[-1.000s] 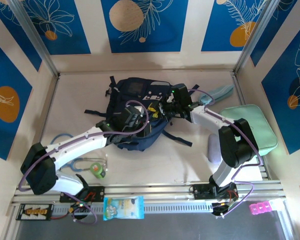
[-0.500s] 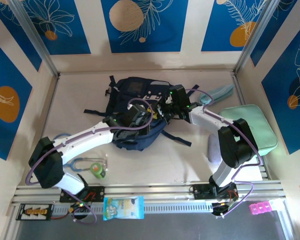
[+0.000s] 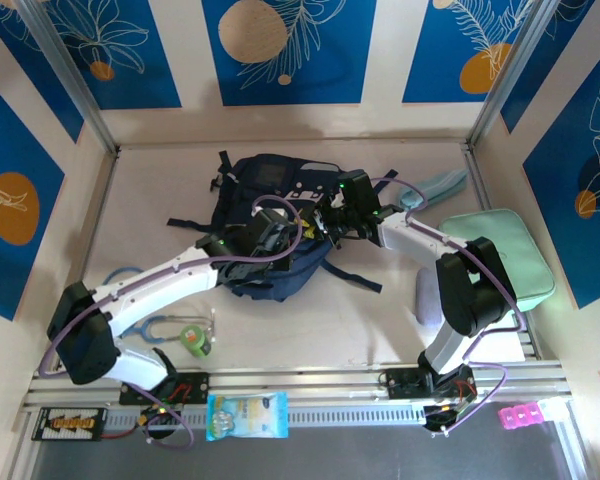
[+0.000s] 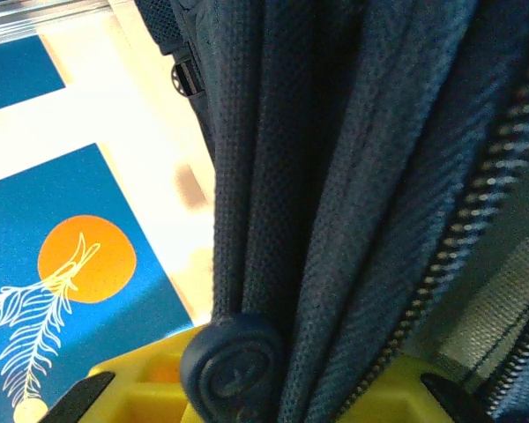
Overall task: Pack the student bag
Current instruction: Unzip the student bag at the center of the table.
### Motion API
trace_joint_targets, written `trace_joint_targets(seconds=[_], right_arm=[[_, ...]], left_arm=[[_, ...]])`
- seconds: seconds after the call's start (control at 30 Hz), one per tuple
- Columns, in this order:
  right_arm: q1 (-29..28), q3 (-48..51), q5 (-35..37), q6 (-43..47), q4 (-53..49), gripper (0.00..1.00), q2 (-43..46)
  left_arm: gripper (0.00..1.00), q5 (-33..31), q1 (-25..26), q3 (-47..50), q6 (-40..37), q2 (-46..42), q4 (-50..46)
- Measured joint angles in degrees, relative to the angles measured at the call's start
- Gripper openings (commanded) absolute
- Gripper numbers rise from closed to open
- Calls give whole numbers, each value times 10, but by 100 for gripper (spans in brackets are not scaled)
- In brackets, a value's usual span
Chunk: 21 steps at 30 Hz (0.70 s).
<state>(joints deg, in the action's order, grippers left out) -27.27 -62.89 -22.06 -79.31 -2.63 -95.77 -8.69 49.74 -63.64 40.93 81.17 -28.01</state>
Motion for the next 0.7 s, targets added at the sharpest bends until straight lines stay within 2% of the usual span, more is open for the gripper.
trace_joint_targets(seconds=[0.23,0.5,0.7], right_arm=[[4,0,-2,4,-2,11,5],[9,0,-7,15,-5,10,7],[23,0,-19,40,-9,10,8]], left_arm=[[0,38,-26,52,-68,-50,24],[0,79,-68,95,-150,-89,36],[0,93,-123,129,-186,-123,29]])
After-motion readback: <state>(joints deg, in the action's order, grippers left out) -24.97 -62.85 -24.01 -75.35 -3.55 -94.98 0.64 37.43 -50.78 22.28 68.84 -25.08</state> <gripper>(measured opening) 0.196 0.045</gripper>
